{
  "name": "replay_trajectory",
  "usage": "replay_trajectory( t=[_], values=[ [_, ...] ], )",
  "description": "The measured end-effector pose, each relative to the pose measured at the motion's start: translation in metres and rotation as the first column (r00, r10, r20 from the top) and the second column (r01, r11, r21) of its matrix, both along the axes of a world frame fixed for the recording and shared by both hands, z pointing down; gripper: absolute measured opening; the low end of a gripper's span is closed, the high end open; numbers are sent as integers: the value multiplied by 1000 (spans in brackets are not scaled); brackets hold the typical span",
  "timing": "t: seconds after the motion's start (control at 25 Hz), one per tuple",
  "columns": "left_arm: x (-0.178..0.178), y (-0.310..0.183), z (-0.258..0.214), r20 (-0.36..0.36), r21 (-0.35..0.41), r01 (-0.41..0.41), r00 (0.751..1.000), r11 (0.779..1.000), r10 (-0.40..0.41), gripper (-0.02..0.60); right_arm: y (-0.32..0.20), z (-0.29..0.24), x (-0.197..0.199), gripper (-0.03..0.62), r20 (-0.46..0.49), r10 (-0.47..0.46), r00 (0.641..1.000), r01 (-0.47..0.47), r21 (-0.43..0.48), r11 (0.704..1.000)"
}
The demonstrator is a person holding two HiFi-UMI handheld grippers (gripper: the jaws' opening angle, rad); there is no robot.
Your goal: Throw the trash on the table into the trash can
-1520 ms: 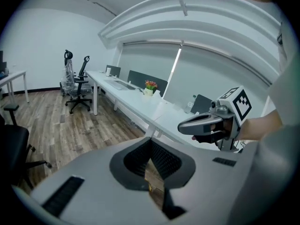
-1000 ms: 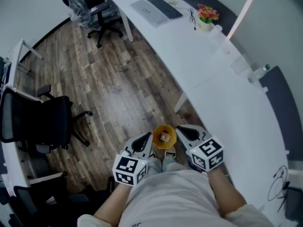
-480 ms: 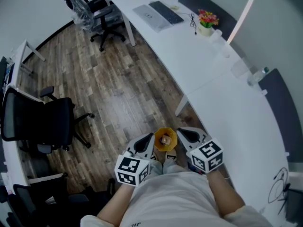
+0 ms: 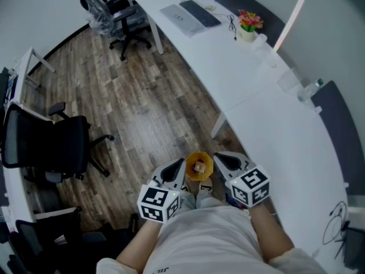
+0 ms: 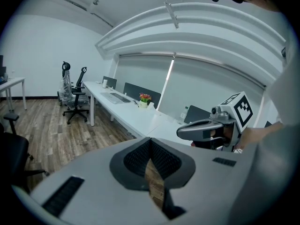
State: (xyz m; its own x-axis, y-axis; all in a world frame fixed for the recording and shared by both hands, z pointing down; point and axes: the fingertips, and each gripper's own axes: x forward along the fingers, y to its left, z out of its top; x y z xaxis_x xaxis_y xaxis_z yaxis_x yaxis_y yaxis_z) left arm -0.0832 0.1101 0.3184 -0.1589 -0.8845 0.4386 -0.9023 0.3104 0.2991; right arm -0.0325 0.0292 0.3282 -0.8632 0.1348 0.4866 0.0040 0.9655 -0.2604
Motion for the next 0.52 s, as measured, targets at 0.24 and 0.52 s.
replay_trajectory(
  t=[0.24, 0.52],
  values=[
    [6, 3, -1, 7, -13, -2, 1000, 1000, 3, 2, -2, 2, 5, 31, 7, 11, 1000, -11, -16, 1000],
    [13, 7, 0, 18, -24, -6, 1000, 1000, 6, 2, -2, 4, 11, 31, 11, 24, 1000, -23, -20, 1000]
  ],
)
